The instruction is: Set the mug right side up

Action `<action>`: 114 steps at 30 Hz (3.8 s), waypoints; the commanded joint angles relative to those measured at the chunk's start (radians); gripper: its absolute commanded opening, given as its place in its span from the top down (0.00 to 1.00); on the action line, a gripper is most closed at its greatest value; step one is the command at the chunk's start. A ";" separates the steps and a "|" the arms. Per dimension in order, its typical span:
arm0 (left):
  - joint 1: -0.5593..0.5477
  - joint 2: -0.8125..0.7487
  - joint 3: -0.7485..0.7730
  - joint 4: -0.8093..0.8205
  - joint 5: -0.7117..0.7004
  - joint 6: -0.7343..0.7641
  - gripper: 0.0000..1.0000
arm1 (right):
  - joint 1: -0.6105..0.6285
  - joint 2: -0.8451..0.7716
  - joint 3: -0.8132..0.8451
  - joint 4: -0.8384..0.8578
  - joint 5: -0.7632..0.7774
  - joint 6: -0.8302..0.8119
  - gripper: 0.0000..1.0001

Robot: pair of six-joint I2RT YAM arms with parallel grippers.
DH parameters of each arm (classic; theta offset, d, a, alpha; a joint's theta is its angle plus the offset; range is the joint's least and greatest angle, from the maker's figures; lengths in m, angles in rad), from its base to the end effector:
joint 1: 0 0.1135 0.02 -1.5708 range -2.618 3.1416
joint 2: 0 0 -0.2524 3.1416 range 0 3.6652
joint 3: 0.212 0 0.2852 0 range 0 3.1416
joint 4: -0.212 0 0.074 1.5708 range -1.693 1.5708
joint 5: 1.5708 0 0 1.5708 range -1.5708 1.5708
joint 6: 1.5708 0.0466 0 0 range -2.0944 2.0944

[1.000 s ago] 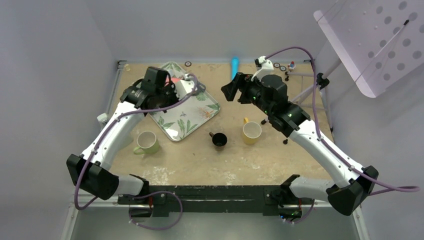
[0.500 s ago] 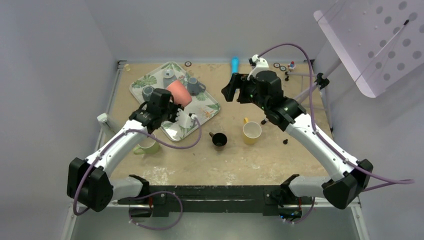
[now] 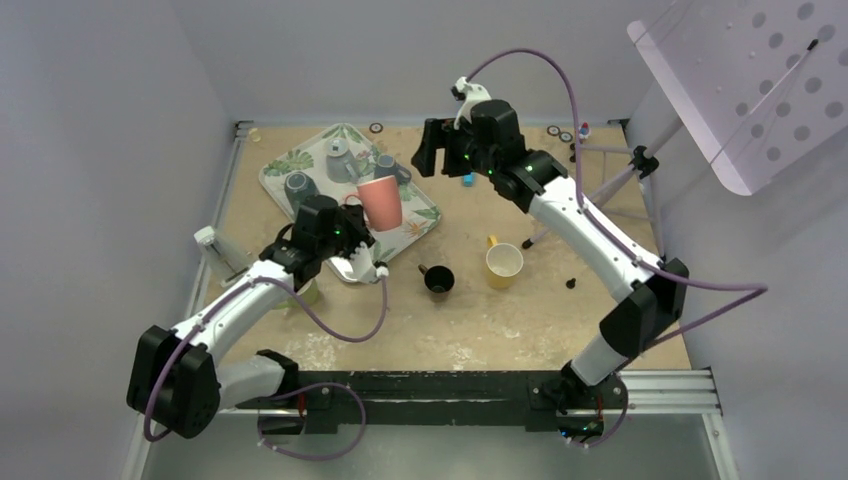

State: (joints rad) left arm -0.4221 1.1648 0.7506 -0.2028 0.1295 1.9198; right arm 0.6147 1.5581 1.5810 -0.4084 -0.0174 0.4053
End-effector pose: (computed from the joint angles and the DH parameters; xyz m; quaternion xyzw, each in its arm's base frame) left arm 0.2692 -0.1275 0.2186 0.8282 0.3178 0.2697 0.3747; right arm 0.3311 0.2348 0.3869 -0.0915 0.8244 0.2790 0.4839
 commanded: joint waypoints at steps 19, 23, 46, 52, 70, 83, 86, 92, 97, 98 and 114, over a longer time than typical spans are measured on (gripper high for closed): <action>-0.006 0.044 0.001 0.257 0.228 0.219 1.00 | -0.004 0.433 0.764 -0.461 -0.653 -0.645 0.03; -0.005 0.032 -0.010 0.263 0.258 0.243 1.00 | -0.003 0.423 0.687 -0.422 -0.649 -0.629 0.05; -0.006 0.023 -0.025 0.255 0.300 0.294 1.00 | 0.010 0.516 0.598 -0.530 -0.785 -0.627 0.29; -0.006 0.029 -0.019 0.253 0.302 0.303 1.00 | 0.036 0.519 0.523 -0.528 -0.816 -0.648 0.37; -0.002 0.158 0.039 0.354 0.188 0.287 0.82 | 0.036 0.417 0.311 -0.275 -0.756 -0.540 1.00; 0.009 0.213 0.042 0.383 0.143 0.285 0.54 | 0.035 0.419 0.245 -0.030 -0.521 -0.414 1.00; 0.012 0.211 0.041 0.373 0.136 0.283 0.54 | 0.035 0.438 0.253 0.003 -0.509 -0.413 1.00; 0.017 0.203 0.028 0.344 0.125 0.295 0.46 | 0.036 0.465 0.255 0.030 -0.450 -0.365 1.00; 0.019 0.188 0.012 0.328 0.126 0.309 0.42 | 0.035 0.469 0.232 0.067 -0.396 -0.334 1.00; 0.020 0.186 0.007 0.327 0.129 0.314 0.42 | 0.035 0.474 0.232 0.069 -0.393 -0.328 1.00; 0.034 0.086 0.184 -0.040 -0.002 -0.166 0.39 | -0.015 0.422 0.251 0.033 -0.220 -0.296 1.00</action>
State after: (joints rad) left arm -0.4015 1.3163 0.8257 -0.0425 0.1680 1.9377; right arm 0.6266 2.0560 1.7878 -0.4271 -0.2848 0.0978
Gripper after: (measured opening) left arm 0.602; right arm 0.145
